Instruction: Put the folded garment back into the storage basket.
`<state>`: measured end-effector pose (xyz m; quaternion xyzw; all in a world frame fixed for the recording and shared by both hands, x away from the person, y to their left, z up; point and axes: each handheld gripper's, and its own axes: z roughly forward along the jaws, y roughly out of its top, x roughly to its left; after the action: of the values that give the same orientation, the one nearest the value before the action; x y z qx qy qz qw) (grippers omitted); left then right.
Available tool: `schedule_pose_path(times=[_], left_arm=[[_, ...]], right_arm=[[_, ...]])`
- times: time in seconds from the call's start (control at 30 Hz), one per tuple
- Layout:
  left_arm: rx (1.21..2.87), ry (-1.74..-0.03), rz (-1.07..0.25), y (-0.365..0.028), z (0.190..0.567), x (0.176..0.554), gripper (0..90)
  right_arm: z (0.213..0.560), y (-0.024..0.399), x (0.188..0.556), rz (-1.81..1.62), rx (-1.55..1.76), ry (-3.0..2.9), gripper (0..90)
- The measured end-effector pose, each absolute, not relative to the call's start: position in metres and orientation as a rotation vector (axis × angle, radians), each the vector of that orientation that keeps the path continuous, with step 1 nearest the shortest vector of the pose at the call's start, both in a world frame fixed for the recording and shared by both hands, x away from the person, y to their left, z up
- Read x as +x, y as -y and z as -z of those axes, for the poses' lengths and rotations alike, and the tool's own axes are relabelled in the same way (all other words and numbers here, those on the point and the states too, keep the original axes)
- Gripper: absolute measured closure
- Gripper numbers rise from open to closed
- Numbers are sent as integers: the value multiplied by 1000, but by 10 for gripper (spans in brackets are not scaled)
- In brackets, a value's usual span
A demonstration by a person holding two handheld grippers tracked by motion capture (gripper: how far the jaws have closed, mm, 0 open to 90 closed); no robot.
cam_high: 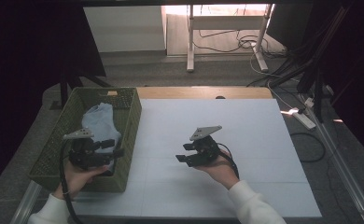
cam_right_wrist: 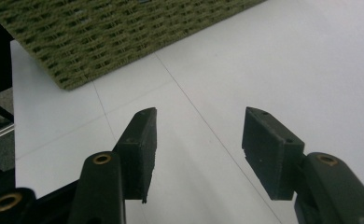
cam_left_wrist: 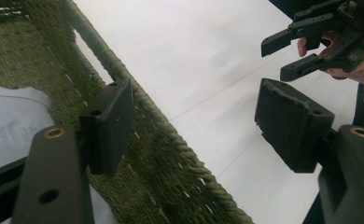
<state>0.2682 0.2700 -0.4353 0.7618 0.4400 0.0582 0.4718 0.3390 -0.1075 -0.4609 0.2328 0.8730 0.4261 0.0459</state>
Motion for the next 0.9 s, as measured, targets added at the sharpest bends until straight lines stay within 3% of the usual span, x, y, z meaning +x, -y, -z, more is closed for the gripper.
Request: schedule_pose_path(times=[0.9], left_arm=[[1876, -1001, -168, -252, 430, 242, 298]], right_arm=[[470, 213, 314, -1258, 902, -2541, 453]])
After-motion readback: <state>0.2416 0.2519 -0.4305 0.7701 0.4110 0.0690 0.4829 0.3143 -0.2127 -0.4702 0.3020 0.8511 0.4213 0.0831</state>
